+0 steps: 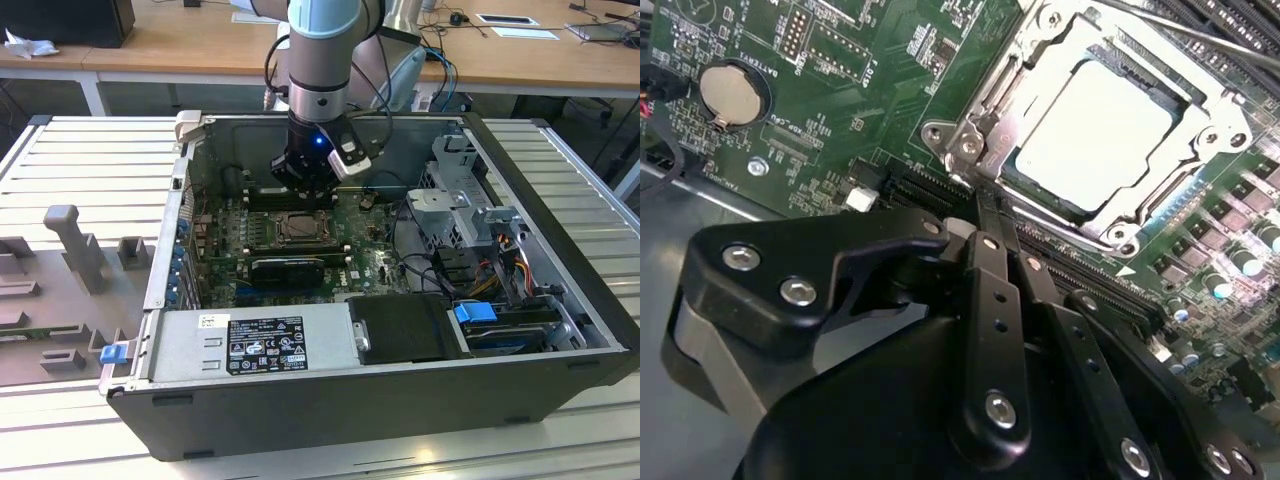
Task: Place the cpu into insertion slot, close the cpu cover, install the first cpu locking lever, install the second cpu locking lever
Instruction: 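Install the first cpu locking lever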
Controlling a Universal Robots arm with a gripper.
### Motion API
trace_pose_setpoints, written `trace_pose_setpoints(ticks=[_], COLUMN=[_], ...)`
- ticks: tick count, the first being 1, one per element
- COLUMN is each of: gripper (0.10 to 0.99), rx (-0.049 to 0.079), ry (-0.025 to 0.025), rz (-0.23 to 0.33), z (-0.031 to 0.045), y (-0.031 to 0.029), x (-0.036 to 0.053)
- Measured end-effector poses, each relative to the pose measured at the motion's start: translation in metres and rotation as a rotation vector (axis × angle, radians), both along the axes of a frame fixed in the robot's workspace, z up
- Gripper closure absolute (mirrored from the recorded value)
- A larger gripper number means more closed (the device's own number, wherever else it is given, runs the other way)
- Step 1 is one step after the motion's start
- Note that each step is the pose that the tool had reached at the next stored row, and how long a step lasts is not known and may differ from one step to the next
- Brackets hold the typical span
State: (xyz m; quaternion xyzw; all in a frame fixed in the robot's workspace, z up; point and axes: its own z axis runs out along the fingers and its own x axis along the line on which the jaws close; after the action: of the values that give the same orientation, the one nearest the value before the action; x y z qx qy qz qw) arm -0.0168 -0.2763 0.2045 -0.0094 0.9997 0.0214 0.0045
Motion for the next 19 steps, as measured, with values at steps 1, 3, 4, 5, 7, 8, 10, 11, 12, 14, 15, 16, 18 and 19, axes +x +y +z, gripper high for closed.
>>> trace_pose_setpoints(ticks=[1,3,4,5,7,8,10,11,12,14,15,16,18,19], gripper=[0.98,0.98,0.98,0.98,0.98,0.98,0.98,0.98,0.98,0.98,0.98,0.98,0.98,0.98], rx=[0.0,-0.001,-0.001,-0.001,-0.001,-0.001,-0.001,-0.001,-0.001,-0.001,-0.001,-0.001,-0.001,-0.001], ry=[0.0003,0.0004,0.0005,0.0005,0.0004,0.0005,0.0004,0.0005,0.0005,0.0005,0.0004,0.0005,0.0004,0.0005], rz=[0.0,0.0,0.0,0.0,0.0,0.0,0.0,0.0,0.0,0.0,0.0,0.0,0.0,0.0], z=[0.0031,0.0125,0.015,0.0155,0.0155,0.0156,0.0156,0.0156,0.0155,0.0155,0.0155,0.0155,0.0155,0.0155], y=[-0.0001,-0.0001,-0.0001,-0.0001,-0.0001,-0.0004,-0.0016,-0.0023,-0.0031,-0.0047,-0.0055,-0.006,-0.0074,-0.0078], x=[-0.0001,-0.0001,-0.0001,-0.0001,0.0,0.0,-0.0001,-0.0001,0.0,-0.0001,-0.0001,-0.0001,-0.0001,-0.0001])
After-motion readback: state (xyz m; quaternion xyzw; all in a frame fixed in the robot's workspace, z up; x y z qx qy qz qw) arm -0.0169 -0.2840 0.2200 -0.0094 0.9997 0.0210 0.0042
